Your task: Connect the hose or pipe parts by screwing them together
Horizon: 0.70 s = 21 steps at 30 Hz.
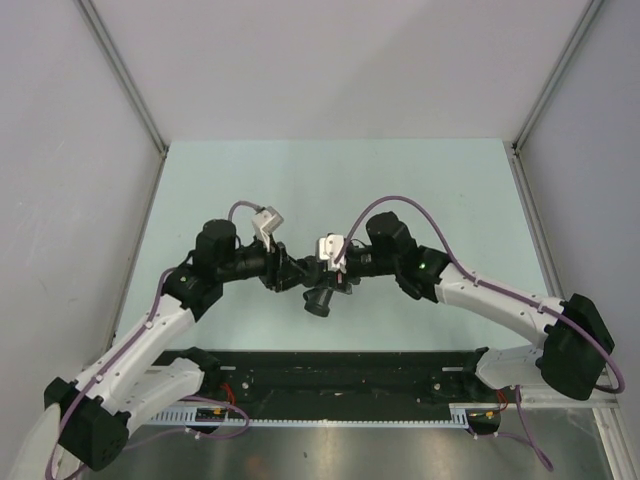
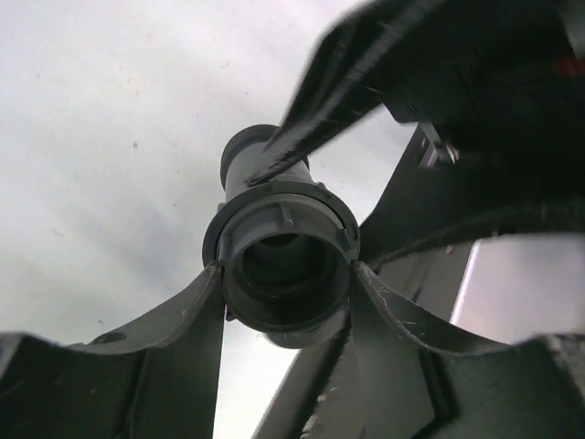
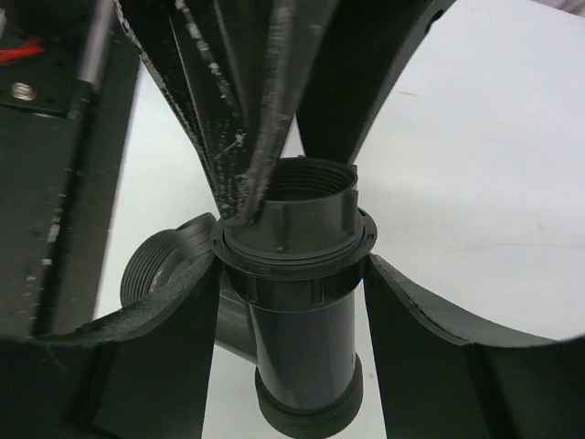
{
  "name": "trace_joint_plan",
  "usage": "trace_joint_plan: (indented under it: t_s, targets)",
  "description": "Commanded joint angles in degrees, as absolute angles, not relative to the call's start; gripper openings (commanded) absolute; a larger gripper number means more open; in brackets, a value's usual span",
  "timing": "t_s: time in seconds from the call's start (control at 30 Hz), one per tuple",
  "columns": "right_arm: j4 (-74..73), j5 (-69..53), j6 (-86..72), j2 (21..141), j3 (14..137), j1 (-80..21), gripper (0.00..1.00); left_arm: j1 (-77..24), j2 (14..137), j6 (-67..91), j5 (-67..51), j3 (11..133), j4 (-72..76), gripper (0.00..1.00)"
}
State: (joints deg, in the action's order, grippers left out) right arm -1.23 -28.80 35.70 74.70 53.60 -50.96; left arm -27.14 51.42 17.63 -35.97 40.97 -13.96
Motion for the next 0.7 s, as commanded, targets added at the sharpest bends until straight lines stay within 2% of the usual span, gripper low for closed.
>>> trace_joint_plan:
  t_s: [0.0,0.23,0.33,0.43,0.47,0.53,0.57,0.67]
  targets:
    - [-5.5,-45.6,31.6,75.4,57.4,-48.2,0.0,-30.9,47.0,-8.9,-43.9,41.2,-10.3,0.0]
    - [-7.6,-52.2,27.6,77.3,59.5,-45.5,0.03,-34.6,50.7,-22.0,-40.3,40.7,-10.7,0.0]
    - [-6.6,-51.2,24.9,77.0,59.9,-44.1,0.12,-35.6,52.6,-23.5,-40.9,41.7,-10.6,0.0]
    - [-6.2,-48.5,22.2,75.7,59.9,-42.1,0.23,-35.3,53.4,-20.2,-39.4,43.9,-10.5,0.0]
    - [-6.6,-47.6,21.5,75.2,59.9,-41.8,0.32,-35.2,53.4,-19.4,-38.7,44.5,-10.4,0.0]
    - [-7.1,-45.2,20.5,73.7,59.9,-41.0,0.42,-34.2,53.3,-16.3,-37.0,44.7,-10.2,0.0]
    - [-7.3,-44.5,20.0,73.3,59.8,-41.0,0.53,-33.6,53.4,-15.0,-36.9,44.7,-9.4,0.0]
    - [-7.2,-41.1,18.5,72.0,59.7,-41.4,0.68,-31.4,53.1,-9.4,-37.6,43.7,-6.8,0.0]
